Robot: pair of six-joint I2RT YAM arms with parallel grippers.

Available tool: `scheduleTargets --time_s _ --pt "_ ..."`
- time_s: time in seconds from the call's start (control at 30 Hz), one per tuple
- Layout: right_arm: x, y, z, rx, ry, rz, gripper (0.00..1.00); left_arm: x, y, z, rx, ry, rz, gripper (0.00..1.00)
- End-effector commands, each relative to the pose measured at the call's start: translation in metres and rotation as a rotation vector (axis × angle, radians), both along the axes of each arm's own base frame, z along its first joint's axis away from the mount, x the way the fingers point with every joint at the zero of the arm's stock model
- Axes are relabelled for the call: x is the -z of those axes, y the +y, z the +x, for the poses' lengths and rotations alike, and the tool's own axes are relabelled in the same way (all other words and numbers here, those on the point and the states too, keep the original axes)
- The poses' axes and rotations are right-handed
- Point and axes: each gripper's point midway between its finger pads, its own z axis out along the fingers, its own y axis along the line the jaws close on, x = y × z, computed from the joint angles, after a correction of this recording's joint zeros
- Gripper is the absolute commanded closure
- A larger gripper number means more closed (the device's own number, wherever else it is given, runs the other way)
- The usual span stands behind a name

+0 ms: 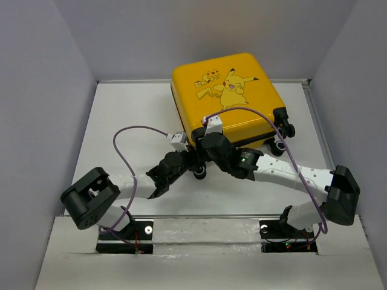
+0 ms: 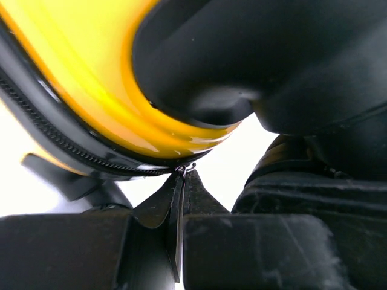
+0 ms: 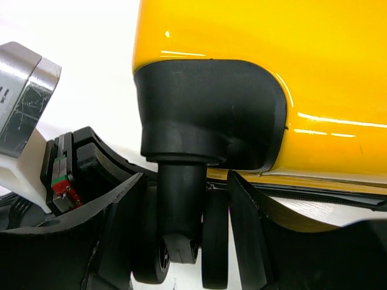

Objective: Pack the luggage

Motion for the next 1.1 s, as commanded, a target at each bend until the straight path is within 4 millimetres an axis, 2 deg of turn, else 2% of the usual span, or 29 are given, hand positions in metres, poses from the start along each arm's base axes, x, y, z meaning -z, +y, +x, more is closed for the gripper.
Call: scheduleTargets --time_s 0.0,0.07,0.1,0.33,0.43,0.53,0.67,0.77,0.93,1.0,1.07 --pt "0.015 0.001 -0.031 -0.102 0.055 -0.011 0.93 -0.052 0.035 0.039 -0.235 -0.140 0.030 0.94" --pt "0.021 -0.007 -0.035 -0.099 0.063 -0.033 0.93 -0.035 0.047 0.036 -0.254 -0.105 0.128 0.94" --pt "0.028 -0.022 -0.040 -0.091 0.078 -0.078 0.93 -0.031 0.067 0.033 -0.302 -0.100 0.206 0.94" --pt "0.036 -0.041 -0.045 -0.082 0.087 -0.144 0.93 -0.007 0.088 0.028 -0.320 -0.062 0.351 0.94" --pt "0.042 -0.053 -0.048 -0.067 0.102 -0.190 0.93 0.008 0.108 0.026 -0.355 -0.021 0.443 0.94" --pt "0.043 -0.060 -0.053 -0.066 0.112 -0.190 0.93 0.011 0.126 0.028 -0.400 -0.004 0.505 0.94" --pt "0.039 -0.064 -0.062 -0.094 0.121 -0.156 0.93 0.009 0.164 0.044 -0.498 0.015 0.554 0.94" --pt "0.043 -0.063 -0.069 -0.118 0.144 -0.143 0.93 -0.004 0.181 0.062 -0.562 0.001 0.524 0.94" --pt "0.050 -0.054 -0.077 -0.151 0.167 -0.149 0.93 -0.027 0.182 0.075 -0.623 -0.009 0.436 0.94" --pt "0.048 -0.046 -0.080 -0.171 0.158 -0.141 0.93 -0.047 0.183 0.076 -0.652 -0.020 0.386 0.86" --pt "0.044 -0.033 -0.089 -0.217 0.153 -0.119 0.93 -0.076 0.179 0.068 -0.628 -0.065 0.304 0.73"
